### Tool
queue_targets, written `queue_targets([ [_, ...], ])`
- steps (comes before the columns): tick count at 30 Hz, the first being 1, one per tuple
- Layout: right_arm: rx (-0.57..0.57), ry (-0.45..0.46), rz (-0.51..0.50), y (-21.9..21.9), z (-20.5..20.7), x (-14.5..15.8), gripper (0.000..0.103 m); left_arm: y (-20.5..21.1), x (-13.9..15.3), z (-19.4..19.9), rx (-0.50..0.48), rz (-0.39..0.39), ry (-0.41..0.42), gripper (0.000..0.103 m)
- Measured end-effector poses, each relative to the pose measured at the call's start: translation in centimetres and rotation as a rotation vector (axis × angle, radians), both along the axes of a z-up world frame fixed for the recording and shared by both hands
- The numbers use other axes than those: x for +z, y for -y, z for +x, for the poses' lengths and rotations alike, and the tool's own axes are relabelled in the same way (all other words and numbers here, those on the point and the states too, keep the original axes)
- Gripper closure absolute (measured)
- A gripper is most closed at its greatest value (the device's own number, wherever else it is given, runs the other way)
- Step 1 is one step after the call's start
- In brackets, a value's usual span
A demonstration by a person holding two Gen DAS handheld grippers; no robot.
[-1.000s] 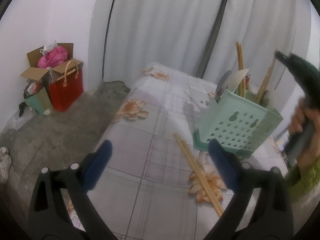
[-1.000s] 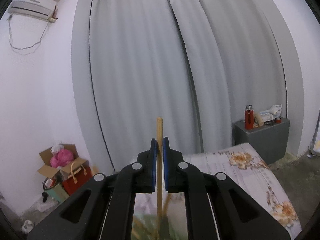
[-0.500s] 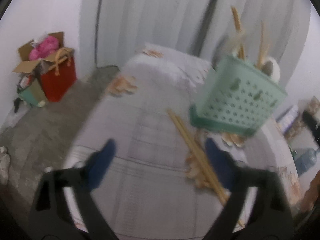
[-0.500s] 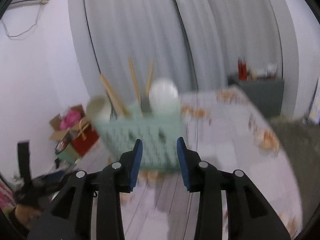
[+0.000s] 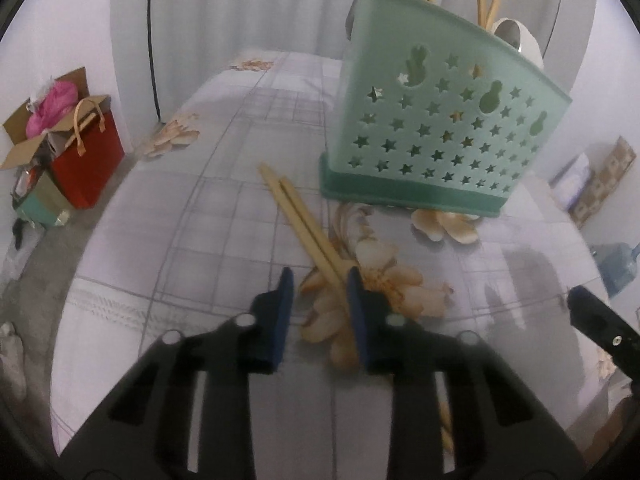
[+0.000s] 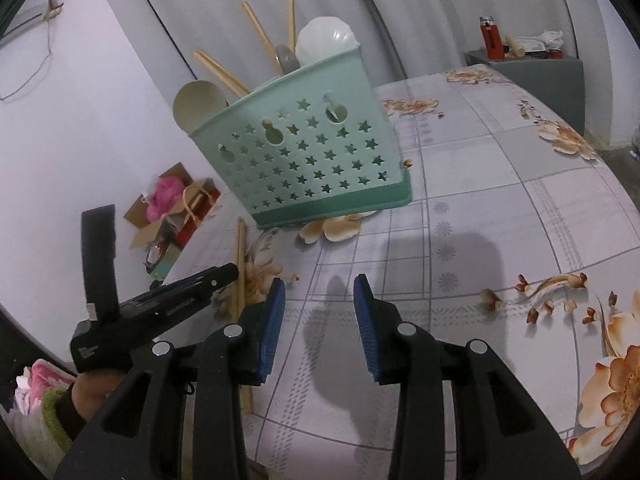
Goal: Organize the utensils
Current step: 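Lower both grippers to the remaining chopsticks and grasp one chopstick each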
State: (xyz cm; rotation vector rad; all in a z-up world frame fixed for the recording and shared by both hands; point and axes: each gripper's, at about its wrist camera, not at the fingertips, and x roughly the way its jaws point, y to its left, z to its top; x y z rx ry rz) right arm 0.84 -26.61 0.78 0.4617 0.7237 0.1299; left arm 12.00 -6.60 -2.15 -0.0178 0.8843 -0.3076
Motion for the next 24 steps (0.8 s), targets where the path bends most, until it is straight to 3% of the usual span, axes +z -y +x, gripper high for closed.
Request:
queue_targets([
  [6, 0.014, -0.005, 0.003, -0.2, 0.2, 0.1, 0.068, 0.9, 0.0, -0.2, -0.014, 0.061, 0.031, 0.084],
  [9, 0.015, -0.014, 0.007, -0.2, 0.2, -0.1, 0.068, 0.6, 0.1, -0.2, -0.011, 0.061, 0.030, 0.092],
  [14, 0.046, -0.033, 0.002, -0.7, 0.7, -0.1, 0.068, -0.4, 0.3, -0.2, -0.015, 0.064, 0.015, 0.094],
  [24, 0.306, -0.150, -0.114, -7.2, 5.6, -0.9, 0.068, -3.1, 0.3, -1.4, 0.002, 0.090, -0.021, 0.097],
])
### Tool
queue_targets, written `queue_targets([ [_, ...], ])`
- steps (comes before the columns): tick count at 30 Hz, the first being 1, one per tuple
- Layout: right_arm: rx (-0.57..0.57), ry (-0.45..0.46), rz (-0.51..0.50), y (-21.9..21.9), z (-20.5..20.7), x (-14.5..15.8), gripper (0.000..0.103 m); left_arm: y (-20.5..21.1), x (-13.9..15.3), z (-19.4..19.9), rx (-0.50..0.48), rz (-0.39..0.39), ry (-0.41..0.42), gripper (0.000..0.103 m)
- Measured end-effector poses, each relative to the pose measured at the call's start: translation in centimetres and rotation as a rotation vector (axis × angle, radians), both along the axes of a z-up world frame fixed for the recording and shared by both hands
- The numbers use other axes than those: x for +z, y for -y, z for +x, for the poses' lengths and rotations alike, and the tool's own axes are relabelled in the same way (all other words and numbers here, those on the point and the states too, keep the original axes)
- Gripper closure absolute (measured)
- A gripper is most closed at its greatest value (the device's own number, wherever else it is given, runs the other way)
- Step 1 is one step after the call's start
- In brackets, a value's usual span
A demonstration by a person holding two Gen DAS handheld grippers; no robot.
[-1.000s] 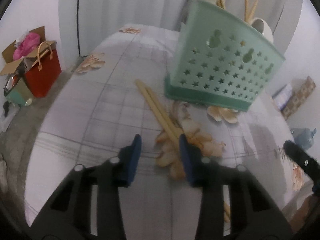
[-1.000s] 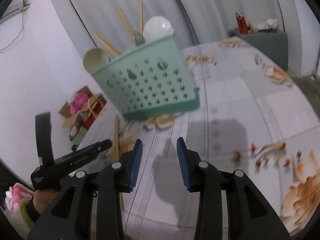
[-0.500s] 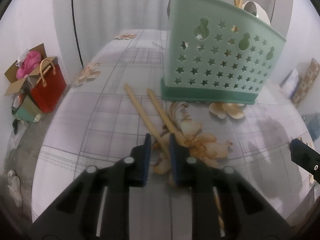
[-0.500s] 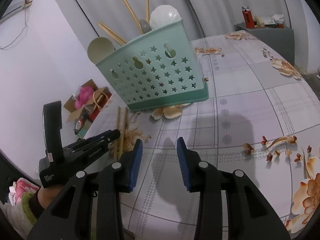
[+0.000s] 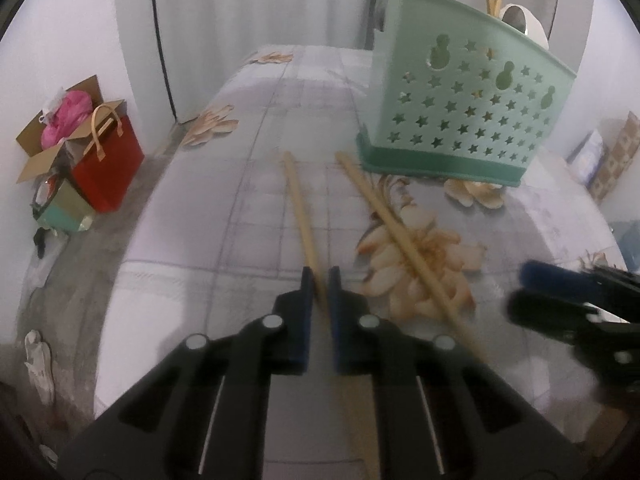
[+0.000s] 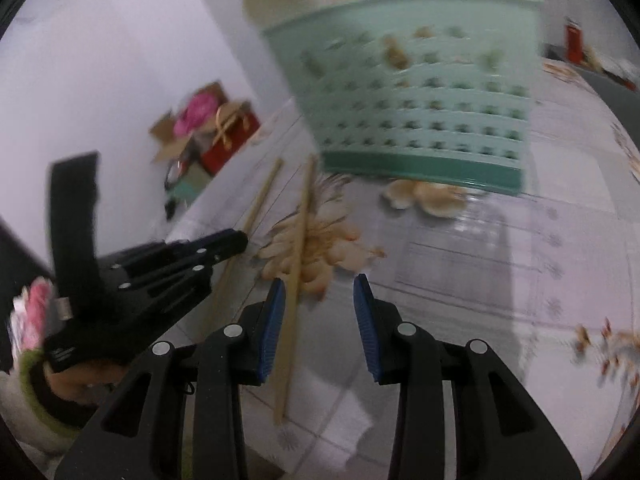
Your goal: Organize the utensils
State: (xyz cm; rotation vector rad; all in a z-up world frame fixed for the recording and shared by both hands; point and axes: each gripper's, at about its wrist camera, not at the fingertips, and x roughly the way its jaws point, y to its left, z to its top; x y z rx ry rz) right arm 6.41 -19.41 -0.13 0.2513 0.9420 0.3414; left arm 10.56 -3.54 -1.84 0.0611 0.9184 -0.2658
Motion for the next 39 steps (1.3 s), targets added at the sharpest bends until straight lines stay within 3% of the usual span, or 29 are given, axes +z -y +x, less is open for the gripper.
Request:
queue_targets([
  [6, 0.080, -0.028, -0.089, -3.1, 2.3, -1.1, 0.069, -0.8, 0.0, -0.1, 0.012, -0.009, -0.012, 0.098],
  [9, 0.093, -0.024, -0.132, -3.9, 2.6, -1.2, 0.075, -1.0, 0.0, 0.0, 0.014, -0.012, -0.016, 0.098],
  [13, 0.089, -0.030, -0.163, -4.1, 2.9, -1.3, 0.095, -0.9, 0.0, -0.2, 0.010, -0.008, -0.016, 0.098],
  [39, -0.040, -0.100, -0.147, 1.9, -1.8, -1.3, 0.096, -0.4, 0.0, -0.6, -0.012, 0.005, -0.009, 0.098],
])
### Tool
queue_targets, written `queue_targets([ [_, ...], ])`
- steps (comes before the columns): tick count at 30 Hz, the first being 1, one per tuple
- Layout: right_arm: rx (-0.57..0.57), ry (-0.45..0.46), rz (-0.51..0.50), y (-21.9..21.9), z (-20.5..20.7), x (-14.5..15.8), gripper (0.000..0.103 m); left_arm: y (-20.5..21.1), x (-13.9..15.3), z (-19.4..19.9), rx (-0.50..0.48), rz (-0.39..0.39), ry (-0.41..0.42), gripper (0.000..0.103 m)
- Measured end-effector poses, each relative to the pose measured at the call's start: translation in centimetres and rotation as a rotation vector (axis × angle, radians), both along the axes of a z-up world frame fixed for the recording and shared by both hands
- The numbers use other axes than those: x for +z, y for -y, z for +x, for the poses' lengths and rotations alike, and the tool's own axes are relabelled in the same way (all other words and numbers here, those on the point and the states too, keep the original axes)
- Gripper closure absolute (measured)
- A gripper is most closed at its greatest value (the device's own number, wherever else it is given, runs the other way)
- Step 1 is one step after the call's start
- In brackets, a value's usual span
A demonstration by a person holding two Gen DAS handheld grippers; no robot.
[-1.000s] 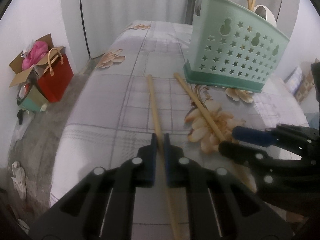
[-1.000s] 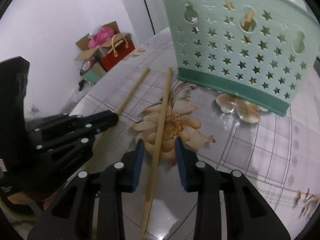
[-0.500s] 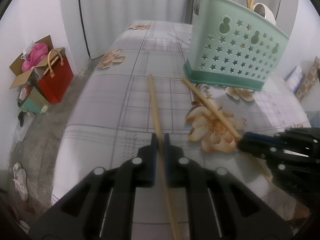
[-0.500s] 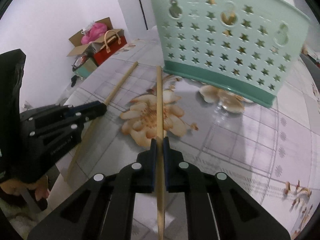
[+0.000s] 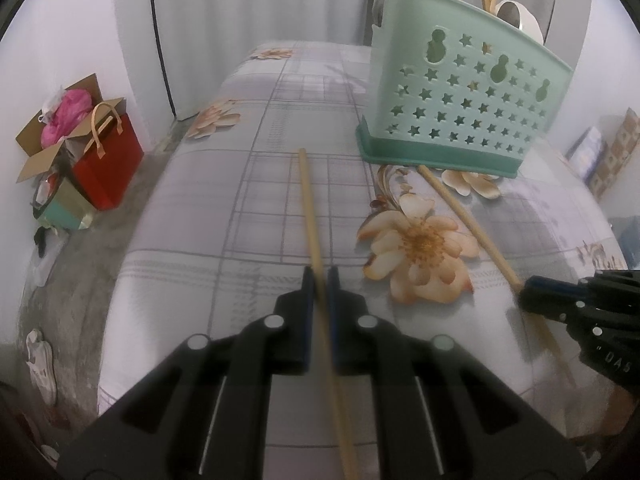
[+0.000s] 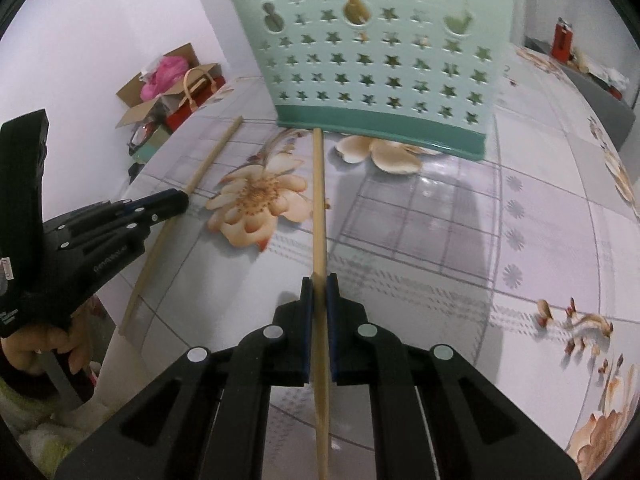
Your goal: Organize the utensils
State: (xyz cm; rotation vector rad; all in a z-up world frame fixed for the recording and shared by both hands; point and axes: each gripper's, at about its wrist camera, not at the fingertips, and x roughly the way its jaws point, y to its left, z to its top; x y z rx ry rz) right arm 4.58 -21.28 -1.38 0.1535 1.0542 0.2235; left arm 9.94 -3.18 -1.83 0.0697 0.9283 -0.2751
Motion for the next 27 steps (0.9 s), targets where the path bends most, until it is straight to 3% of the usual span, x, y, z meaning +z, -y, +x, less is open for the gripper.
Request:
queue_targets([
  [10, -0.104, -0.021, 0.011, 2.7, -1.4, 0.0, 0.096, 0.8, 0.2, -1.2, -0.073, -0.064, -0.037, 0.098],
  [16, -0.157, -0.040, 0.100, 4.9, -1.7, -0.4, 0.096, 1.1, 0.3, -1.7, -0.092, -0.107, -0.066, 0.094],
  [19, -0.159, -0.050, 0.117, 5.3, -1.1, -0.4, 0.095, 1.3, 0.7, -1.2, -0.081, -0.099, -0.054, 0.077],
  [23, -0.140, -0.036, 0.092, 5.0, 0.6, -0.3, 0.087, 1.8, 0.9, 0.5, -0.078, -0.070, -0.040, 0.077],
  [27, -0.110, -0.027, 0.069, 4.2, 2.7, -0.3, 0.086, 2.9, 0.2, 3.2, -0.070, -0.028, -0.047, 0.077],
])
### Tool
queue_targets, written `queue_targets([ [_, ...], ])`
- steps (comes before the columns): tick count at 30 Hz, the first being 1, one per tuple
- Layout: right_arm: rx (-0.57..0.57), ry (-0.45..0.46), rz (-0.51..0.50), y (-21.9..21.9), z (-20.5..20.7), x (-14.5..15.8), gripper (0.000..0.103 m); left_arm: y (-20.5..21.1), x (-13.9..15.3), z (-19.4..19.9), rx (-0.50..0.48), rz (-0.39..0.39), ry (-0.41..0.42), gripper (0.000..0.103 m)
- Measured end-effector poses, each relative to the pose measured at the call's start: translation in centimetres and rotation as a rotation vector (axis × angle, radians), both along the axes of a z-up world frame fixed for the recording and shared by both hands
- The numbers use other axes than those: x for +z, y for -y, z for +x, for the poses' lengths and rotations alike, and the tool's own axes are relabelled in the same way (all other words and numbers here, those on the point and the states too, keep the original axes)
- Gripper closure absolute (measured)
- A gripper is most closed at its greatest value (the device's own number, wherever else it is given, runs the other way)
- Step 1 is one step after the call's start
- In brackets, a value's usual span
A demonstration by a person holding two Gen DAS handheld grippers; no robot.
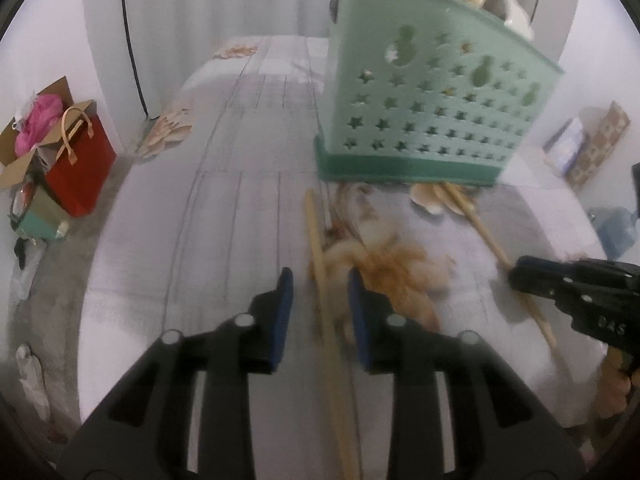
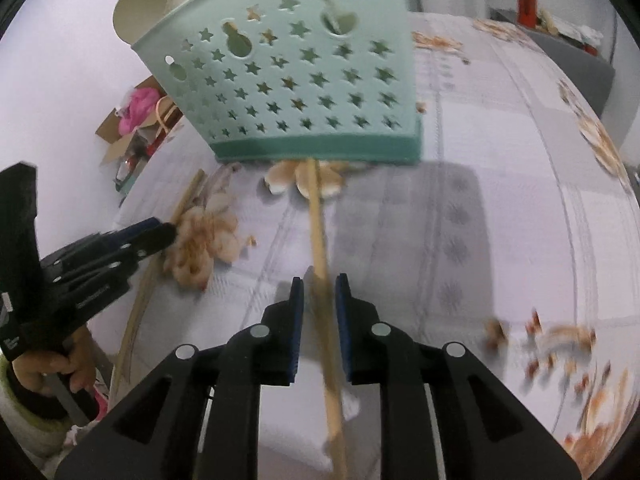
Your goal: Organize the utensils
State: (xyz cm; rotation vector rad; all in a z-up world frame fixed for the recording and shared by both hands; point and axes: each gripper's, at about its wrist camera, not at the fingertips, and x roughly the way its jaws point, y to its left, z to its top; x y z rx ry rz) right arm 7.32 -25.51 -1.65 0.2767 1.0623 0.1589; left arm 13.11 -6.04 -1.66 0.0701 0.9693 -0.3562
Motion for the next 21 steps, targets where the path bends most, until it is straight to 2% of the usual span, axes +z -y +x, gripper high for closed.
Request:
queue_targets([
  [2, 0.021, 0.007, -0.031, -0.8, 1.4, 0.1, 0.086, 0.5, -0.1, 1.0, 0.004, 0.022, 0.010, 0.079],
  [7, 0.057, 0.033, -0.086, -2.5, 4.0, 0.1, 0.087, 1.1, -0.1, 2.6, 0.029, 0.038, 0.019, 0.096],
  [10, 0.063, 0.038, -0.094, -2.9, 4.5, 0.1, 0.095, 1.1, -0.2, 2.4, 0.027, 0.034, 0.018, 0.098],
  [14, 0.049, 0.035, -0.082, -2.6, 4.0, 0.1, 0.096, 1.2, -0.2, 1.0, 0.015, 0.036, 0.022, 0.098],
  [21, -0.029, 0.011, -0.026, -0.9, 0.8, 0.0, 0.096, 1.4, -0.2, -1.7, -0.018, 0.037, 0.026, 0.098],
])
